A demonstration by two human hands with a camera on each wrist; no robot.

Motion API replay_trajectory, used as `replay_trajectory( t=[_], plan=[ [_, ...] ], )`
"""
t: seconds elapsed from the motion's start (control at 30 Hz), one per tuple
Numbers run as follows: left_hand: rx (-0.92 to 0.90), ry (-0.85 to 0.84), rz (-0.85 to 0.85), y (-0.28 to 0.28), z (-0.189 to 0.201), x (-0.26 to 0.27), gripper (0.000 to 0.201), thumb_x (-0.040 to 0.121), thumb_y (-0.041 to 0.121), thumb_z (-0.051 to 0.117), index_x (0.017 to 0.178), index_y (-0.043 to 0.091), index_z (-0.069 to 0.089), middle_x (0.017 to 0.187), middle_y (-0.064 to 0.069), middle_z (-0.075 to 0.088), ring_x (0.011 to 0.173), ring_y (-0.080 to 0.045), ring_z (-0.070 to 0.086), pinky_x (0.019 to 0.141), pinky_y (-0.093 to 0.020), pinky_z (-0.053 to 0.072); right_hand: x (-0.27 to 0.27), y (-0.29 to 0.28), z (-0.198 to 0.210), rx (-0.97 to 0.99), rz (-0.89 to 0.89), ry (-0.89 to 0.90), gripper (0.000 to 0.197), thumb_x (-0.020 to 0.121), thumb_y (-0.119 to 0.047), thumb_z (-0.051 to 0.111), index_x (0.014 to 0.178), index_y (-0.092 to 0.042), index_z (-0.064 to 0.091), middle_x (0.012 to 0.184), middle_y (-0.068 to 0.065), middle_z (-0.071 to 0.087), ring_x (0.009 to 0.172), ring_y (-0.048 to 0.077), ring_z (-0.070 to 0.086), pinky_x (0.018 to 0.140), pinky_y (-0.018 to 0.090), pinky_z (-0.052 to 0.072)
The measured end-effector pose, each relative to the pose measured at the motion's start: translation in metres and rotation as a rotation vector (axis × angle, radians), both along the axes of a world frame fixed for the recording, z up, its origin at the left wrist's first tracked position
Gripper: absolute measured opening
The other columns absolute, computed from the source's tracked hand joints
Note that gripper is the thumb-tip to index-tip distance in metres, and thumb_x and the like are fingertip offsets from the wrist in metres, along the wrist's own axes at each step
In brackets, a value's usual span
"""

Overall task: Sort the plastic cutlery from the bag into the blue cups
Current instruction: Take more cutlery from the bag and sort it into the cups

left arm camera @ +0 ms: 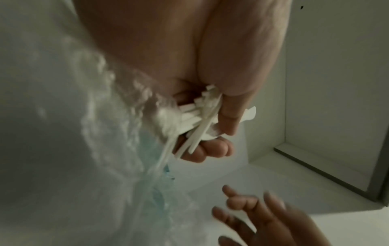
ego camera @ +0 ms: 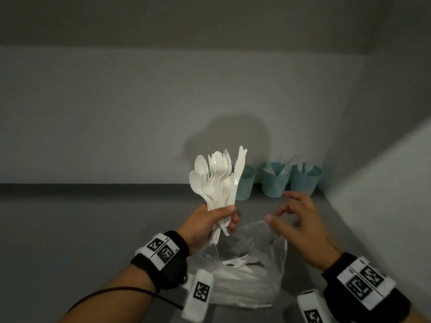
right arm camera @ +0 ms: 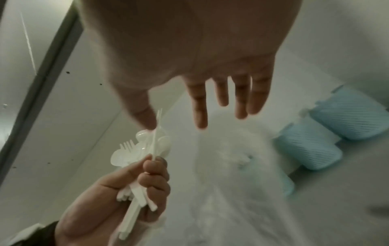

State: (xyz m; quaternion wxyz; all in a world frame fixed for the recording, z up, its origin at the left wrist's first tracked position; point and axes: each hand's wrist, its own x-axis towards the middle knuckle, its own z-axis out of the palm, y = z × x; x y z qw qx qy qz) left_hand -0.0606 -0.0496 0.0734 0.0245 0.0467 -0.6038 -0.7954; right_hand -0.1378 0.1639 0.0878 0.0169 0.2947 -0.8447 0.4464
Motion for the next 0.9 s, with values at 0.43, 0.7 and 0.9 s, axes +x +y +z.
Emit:
replay_trajectory(
  t=[0.43,0.7,0.9],
  plan=[
    [-0.046,0.051,-0.010,0.023,0.002,-0.016,0.020,0.097,0.017,0.050,0.112,0.010,0.061,0.095,-0.018,0.073,0.065,-0.016,0.064,0.063,-0.029,0.052,-0.035,-0.059,0.024,-0.272,0.160,-0.333,0.017,0.088,-0.009,0.062,0.084,0.007,0.059,0.060,0.002,0.051,0.042,0.000,0.045,0.043,0.012,0.037],
    [0.039,0.019,0.190,0.021,-0.001,-0.032,0.028,0.097,0.011,0.044,0.110,-0.003,0.065,0.097,-0.026,0.072,0.076,-0.027,0.071,0.061,-0.027,0.054,-0.047,-0.060,0.025,-0.312,0.222,-0.467,0.008,0.092,-0.011,0.056,0.088,-0.004,0.059,0.077,0.014,0.057,0.054,0.010,0.056,0.051,0.019,0.050],
    [0.094,-0.046,0.218,0.010,-0.004,-0.044,0.022,0.098,0.011,0.044,0.094,-0.002,0.062,0.086,-0.022,0.074,0.073,-0.027,0.073,0.064,-0.030,0.058,-0.068,-0.068,0.033,-0.404,0.216,-0.456,0.009,0.092,-0.005,0.054,0.084,-0.004,0.056,0.070,0.011,0.059,0.051,0.006,0.060,0.051,0.018,0.055]
  ],
)
